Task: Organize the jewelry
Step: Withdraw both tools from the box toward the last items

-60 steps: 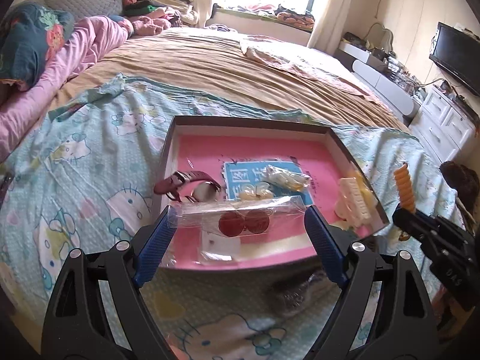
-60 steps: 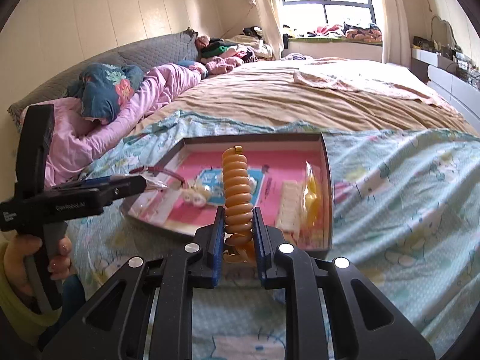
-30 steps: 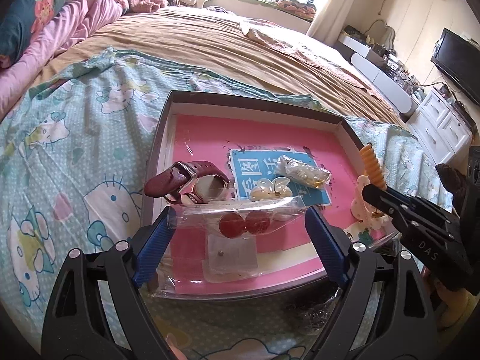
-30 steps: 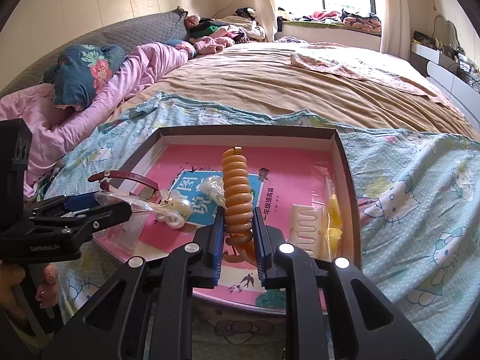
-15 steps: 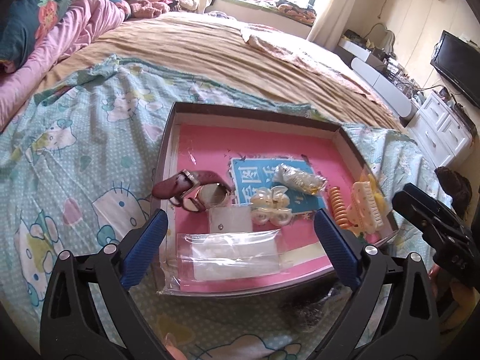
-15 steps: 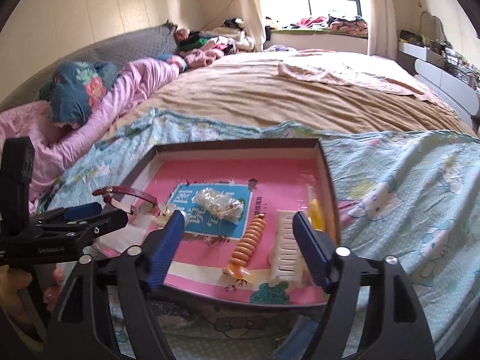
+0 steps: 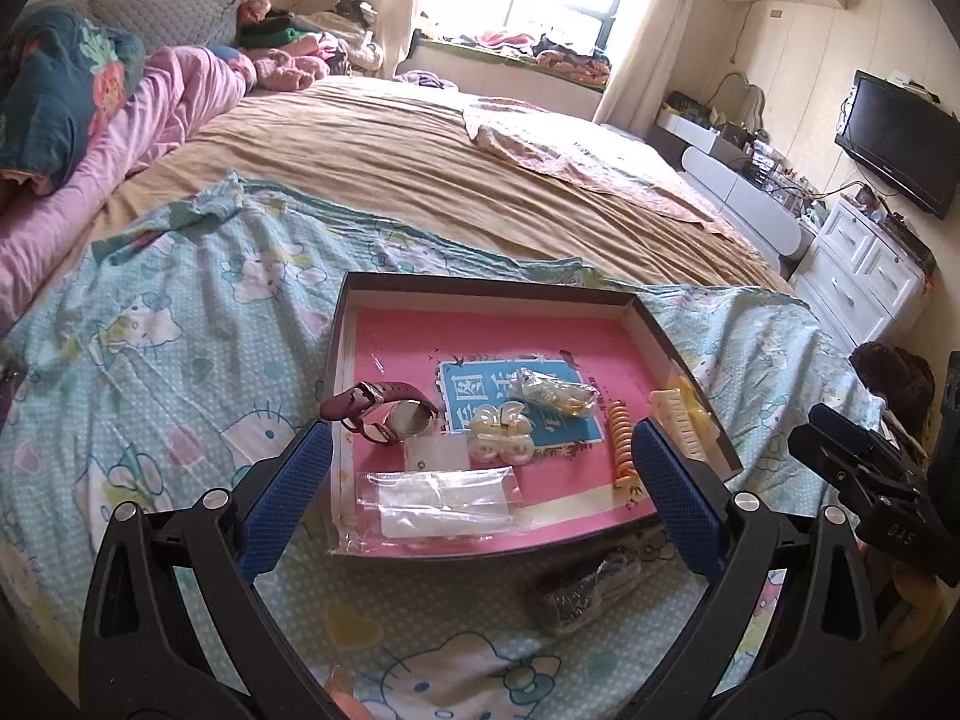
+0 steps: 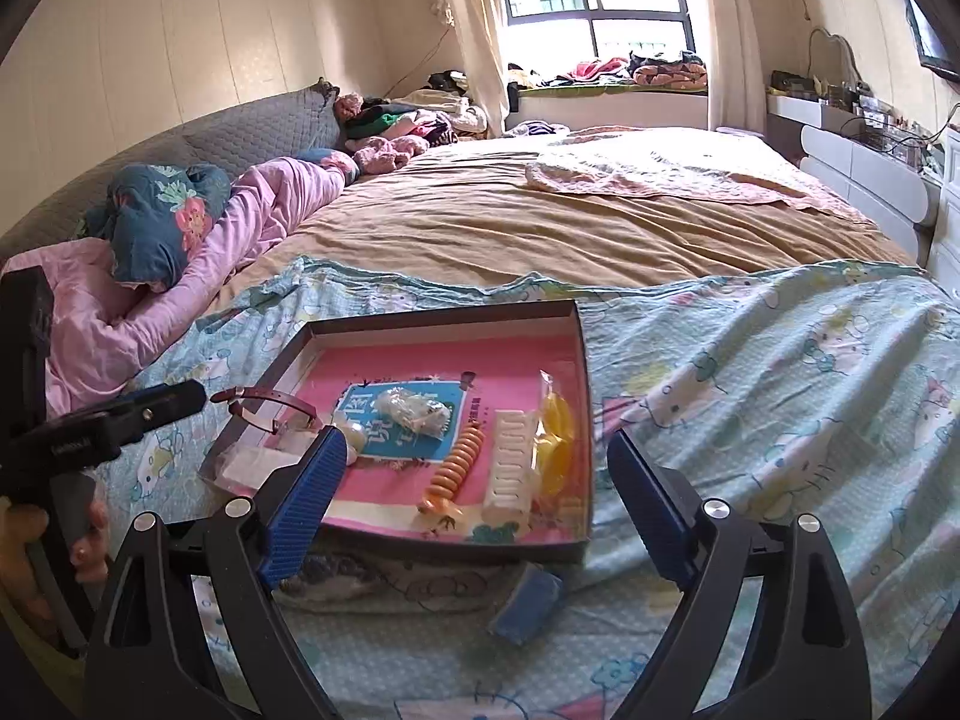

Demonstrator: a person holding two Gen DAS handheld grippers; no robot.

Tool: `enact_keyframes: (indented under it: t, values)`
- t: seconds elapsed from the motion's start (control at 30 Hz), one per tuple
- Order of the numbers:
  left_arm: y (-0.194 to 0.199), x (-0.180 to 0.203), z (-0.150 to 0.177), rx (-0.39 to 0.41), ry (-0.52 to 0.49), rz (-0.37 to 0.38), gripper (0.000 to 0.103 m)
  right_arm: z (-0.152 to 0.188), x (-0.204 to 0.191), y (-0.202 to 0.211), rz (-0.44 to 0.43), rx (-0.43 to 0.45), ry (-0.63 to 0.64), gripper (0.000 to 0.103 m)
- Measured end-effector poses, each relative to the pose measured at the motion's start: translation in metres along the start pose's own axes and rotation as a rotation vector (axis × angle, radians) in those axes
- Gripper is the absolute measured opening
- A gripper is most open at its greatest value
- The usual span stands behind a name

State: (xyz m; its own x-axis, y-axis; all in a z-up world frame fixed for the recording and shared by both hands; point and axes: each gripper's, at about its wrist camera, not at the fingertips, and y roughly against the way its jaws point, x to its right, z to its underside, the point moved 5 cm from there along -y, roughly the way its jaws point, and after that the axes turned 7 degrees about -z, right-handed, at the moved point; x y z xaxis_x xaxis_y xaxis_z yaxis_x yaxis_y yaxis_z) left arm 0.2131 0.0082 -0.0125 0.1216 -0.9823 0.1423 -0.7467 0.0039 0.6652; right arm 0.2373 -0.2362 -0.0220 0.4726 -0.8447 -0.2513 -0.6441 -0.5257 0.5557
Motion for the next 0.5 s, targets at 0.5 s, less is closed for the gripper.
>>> enact_keyframes:
  t: [0.5]
  values:
    - [0.007,0.013,0.030,-0.033,-0.072,-0.036,0.093,0.024,0.015,0.021,0.007,-0.021,-0.014,0.088]
